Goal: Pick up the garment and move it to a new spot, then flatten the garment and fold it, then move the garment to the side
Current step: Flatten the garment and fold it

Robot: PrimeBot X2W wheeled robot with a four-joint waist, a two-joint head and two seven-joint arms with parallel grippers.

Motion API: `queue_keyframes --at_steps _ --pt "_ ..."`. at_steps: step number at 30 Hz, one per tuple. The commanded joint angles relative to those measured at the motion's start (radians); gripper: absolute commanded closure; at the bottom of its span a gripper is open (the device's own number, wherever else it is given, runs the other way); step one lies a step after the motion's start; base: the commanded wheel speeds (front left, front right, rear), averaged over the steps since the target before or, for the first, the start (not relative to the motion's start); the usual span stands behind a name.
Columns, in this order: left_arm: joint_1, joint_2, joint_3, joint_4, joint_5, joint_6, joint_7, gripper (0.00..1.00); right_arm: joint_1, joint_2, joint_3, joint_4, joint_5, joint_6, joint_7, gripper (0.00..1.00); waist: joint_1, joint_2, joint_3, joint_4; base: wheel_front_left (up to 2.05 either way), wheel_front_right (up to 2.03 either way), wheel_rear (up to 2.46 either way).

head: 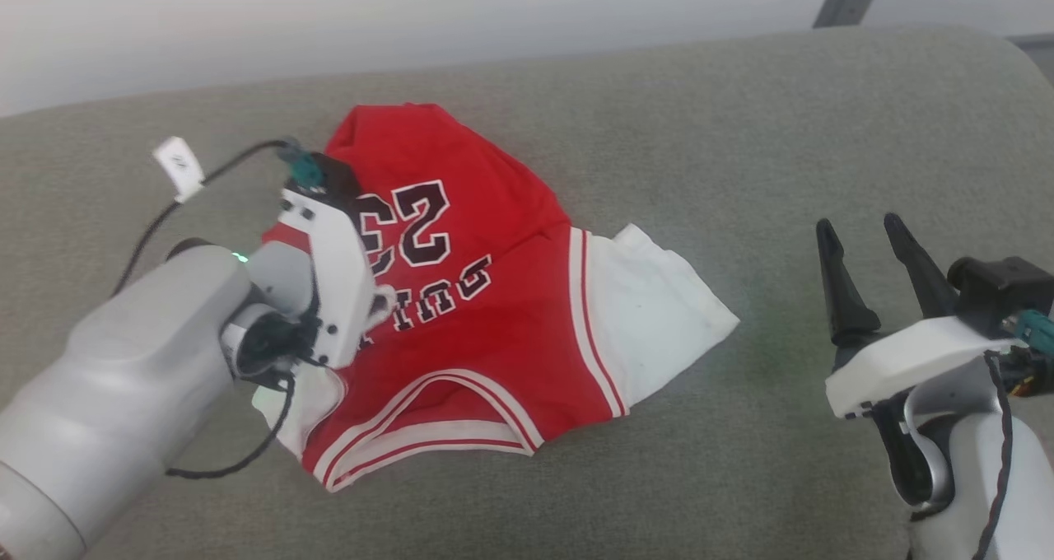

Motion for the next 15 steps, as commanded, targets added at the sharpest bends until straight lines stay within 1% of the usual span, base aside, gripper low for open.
queue_keyframes --at_steps 1,5,9,10,11,12,13,15 --pt "0.002 -0.002 -0.011 -0.006 0.01 0.001 0.01 1.0 -0.019 0.005 0.006 0.003 0.007 0.0 -0.012 0.0 0.0 0.0 0.015 -0.018 0.0 0.0 0.0" --pt "0.022 -0.018 -0.036 0.004 0.023 -0.014 0.026 1.0 -0.032 0.012 0.009 0.018 0.008 0.0 -0.027 0.0 0.0 0.0 0.033 -0.042 0.0 0.0 0.0" --pt "0.039 -0.029 -0.053 0.032 0.04 -0.03 0.035 0.99 -0.037 0.017 0.012 0.033 0.005 0.0 -0.04 0.0 0.0 0.0 0.041 -0.051 0.0 0.0 0.0" --pt "0.039 -0.029 -0.057 0.04 0.046 -0.035 0.036 0.85 -0.037 0.017 0.012 0.039 0.005 0.0 -0.044 0.0 0.0 0.0 0.041 -0.052 0.0 0.0 0.0" --pt "0.042 -0.032 -0.058 0.046 0.047 -0.036 0.033 0.64 -0.038 0.018 0.011 0.044 0.005 0.0 -0.047 0.0 0.0 0.0 0.04 -0.052 0.0 0.0 0.0" --pt "0.038 -0.035 -0.059 0.051 0.053 -0.04 0.024 0.2 -0.037 0.018 0.01 0.049 0.004 0.0 -0.05 0.0 0.0 0.0 0.037 -0.05 0.0 0.0 0.0" --pt "0.033 -0.038 -0.059 0.055 0.056 -0.043 0.019 0.0 -0.036 0.019 0.009 0.054 0.003 0.0 -0.052 0.0 0.0 0.0 0.034 -0.048 0.0 0.0 0.0" --pt "0.026 -0.042 -0.049 0.062 0.04 -0.046 0.014 0.0 -0.031 0.02 0.008 0.06 0.001 0.0 -0.053 0.0 0.0 0.0 0.023 -0.044 0.0 0.0 0.0"
